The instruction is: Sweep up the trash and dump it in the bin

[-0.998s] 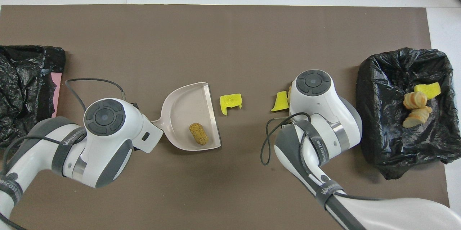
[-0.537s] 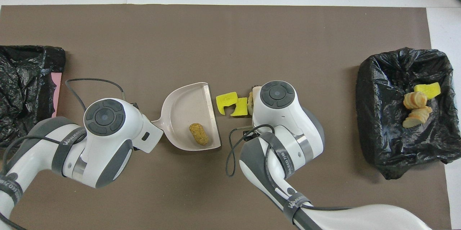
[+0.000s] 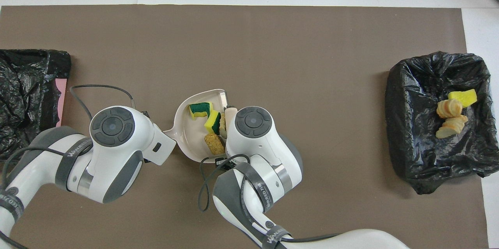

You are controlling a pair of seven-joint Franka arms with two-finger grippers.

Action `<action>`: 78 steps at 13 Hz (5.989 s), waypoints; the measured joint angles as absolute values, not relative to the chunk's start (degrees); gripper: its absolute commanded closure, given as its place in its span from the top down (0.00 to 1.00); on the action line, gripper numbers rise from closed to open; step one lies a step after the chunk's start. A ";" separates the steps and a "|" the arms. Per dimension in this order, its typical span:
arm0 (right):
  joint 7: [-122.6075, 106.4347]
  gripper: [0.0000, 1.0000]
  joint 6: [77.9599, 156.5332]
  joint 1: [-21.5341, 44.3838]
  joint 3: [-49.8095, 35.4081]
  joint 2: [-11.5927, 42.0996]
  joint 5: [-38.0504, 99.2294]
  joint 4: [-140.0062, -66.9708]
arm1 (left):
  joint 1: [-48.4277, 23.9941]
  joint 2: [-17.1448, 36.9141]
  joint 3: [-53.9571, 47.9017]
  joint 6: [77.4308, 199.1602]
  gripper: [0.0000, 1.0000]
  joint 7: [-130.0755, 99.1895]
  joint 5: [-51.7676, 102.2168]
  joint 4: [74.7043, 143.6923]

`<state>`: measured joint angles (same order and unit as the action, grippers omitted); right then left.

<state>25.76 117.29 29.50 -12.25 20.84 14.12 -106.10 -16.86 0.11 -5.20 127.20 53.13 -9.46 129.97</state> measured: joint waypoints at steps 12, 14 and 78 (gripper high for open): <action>22.67 0.00 109.87 24.41 -14.17 16.07 18.03 -104.73 | -16.11 0.14 -4.67 128.92 0.00 53.43 -9.47 129.98; 22.67 0.00 106.45 22.88 -14.10 14.17 17.29 -104.68 | -15.75 0.15 -4.60 129.39 0.00 54.23 -9.47 129.88; 4.29 1.00 91.91 -7.95 -12.65 6.60 -3.69 -86.81 | -14.74 10.14 -3.66 100.07 0.00 7.93 -7.88 97.57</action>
